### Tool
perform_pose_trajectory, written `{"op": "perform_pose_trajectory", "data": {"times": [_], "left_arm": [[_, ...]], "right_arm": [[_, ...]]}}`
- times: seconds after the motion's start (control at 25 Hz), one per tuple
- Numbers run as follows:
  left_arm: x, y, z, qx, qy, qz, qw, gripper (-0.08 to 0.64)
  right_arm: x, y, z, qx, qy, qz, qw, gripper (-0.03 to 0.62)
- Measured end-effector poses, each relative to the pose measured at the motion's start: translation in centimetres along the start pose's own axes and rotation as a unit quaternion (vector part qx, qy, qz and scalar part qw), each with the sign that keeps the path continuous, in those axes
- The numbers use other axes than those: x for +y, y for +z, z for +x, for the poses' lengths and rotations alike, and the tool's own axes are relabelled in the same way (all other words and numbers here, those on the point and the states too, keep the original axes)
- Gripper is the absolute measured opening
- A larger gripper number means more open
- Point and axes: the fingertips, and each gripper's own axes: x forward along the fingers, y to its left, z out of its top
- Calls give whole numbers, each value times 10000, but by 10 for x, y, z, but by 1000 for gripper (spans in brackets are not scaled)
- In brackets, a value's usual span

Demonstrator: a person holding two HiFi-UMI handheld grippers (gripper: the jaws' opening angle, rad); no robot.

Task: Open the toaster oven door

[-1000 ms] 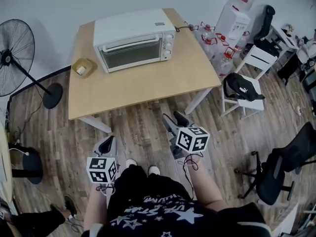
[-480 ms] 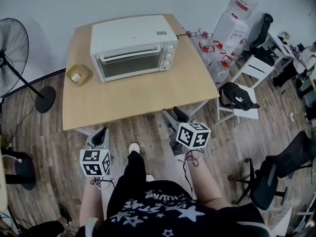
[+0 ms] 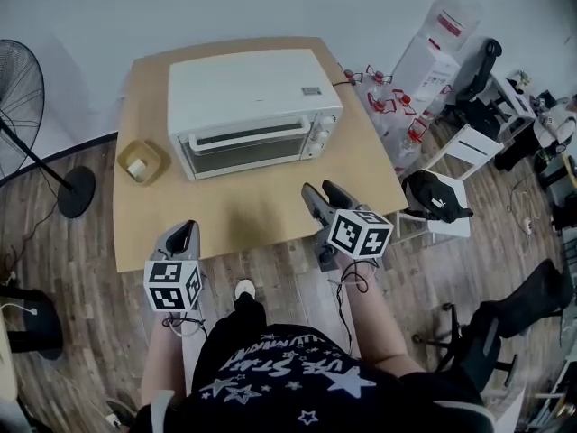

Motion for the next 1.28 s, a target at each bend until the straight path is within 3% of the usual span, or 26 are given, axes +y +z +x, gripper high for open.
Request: {"op": "perform_pose_trajectory", "data": {"times": [0.6, 0.96, 1.28], "left_arm": [[56, 47, 64, -65, -43, -53, 10000, 21], [72, 47, 86, -12, -97, -144, 9998, 21], [63, 40, 86, 97, -94, -121, 9998, 21]], "right_arm": [[-20, 93, 93, -395, -429, -95, 9983, 175], [-36, 93, 123, -73, -647, -156, 9978, 156], [-34, 91, 122, -138, -545, -125, 9983, 133]]}}
